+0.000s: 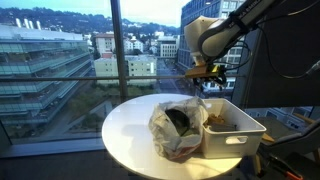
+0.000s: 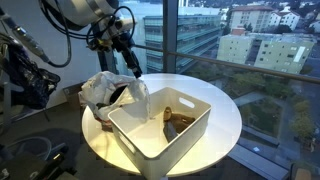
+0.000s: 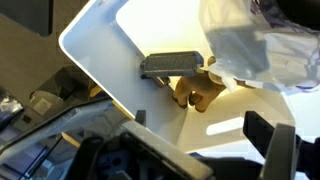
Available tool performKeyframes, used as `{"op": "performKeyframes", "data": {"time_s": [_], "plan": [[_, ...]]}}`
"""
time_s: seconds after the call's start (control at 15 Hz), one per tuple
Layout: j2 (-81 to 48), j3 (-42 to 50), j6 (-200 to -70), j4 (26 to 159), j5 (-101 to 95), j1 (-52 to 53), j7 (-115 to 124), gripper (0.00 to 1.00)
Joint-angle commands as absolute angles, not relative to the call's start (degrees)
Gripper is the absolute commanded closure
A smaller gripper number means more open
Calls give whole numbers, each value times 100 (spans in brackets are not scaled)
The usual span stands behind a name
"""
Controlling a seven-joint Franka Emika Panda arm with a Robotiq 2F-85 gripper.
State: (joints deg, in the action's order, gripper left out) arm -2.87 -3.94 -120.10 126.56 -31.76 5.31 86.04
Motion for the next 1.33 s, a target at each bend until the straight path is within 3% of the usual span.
{"op": "performKeyframes", "data": {"time_s": [0.0, 0.6, 1.27], "plan": [[-199, -96, -12566, 12969, -2165, 187, 8205, 0], [-894, 370, -13609, 13316, -1240, -67, 9171, 0], [-1409, 494, -13600, 13155, -973, -71, 9153, 0]]}}
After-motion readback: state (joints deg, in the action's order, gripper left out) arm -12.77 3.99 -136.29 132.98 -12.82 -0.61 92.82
